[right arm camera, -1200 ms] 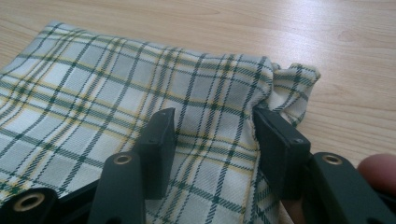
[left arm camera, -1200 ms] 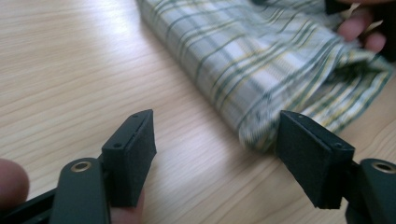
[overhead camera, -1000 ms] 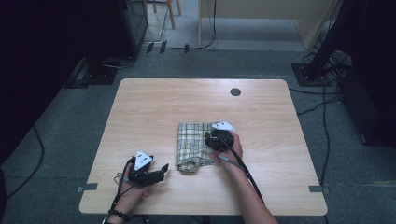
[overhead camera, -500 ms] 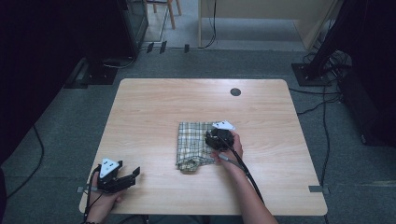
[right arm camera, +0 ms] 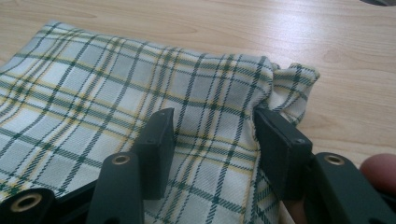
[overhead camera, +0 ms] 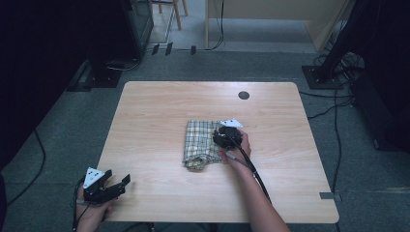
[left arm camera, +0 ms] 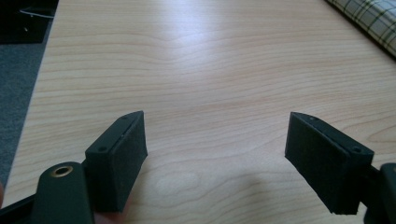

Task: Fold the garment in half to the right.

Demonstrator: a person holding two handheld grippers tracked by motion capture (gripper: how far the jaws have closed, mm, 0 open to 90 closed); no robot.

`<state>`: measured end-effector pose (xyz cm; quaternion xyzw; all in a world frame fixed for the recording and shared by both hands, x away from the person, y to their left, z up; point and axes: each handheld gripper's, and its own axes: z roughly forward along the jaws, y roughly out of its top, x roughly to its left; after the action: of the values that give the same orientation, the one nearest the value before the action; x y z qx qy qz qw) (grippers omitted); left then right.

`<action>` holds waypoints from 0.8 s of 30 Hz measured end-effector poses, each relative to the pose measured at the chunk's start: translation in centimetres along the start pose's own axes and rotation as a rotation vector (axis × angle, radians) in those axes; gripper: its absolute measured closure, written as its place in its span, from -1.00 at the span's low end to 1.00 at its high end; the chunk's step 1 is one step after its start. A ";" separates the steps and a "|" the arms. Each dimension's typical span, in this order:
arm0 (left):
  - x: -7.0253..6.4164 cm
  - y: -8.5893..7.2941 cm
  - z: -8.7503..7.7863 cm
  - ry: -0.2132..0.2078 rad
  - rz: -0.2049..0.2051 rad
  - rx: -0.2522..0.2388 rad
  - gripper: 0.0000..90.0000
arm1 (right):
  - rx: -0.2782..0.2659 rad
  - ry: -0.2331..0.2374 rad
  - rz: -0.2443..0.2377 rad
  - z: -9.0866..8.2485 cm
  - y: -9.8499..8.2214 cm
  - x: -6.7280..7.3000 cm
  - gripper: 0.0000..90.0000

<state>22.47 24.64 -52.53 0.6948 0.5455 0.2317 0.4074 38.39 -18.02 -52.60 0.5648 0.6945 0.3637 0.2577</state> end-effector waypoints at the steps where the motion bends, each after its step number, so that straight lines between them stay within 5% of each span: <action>1: 0.1 0.0 -0.1 0.002 0.001 0.006 -0.58 | 0.001 -0.001 0.003 0.1 0.1 0.0 0.08; 5: 0.6 -0.2 -0.4 0.031 0.011 0.016 -0.58 | 0.002 0.004 0.000 0.3 0.3 -0.1 0.08; 7: 0.8 -0.2 -0.5 0.022 0.018 0.022 -0.79 | 0.001 0.006 -0.002 0.4 0.4 -0.2 0.08; 10: 0.7 -0.3 -0.4 0.087 0.058 0.054 -0.81 | 0.002 0.008 -0.001 0.5 0.4 -0.2 0.08; 13: 0.6 -0.3 -0.3 0.106 0.086 0.091 -0.96 | 0.004 0.011 -0.001 0.6 0.5 -0.3 0.08; 24: 1.0 -0.7 -0.2 0.119 0.069 0.124 -0.99 | 0.001 0.021 -0.001 0.8 0.7 -0.5 0.08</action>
<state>22.24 25.71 -53.10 0.7220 0.5578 0.2521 0.3226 39.55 -18.28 -52.56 0.5605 0.6979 0.3691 0.2501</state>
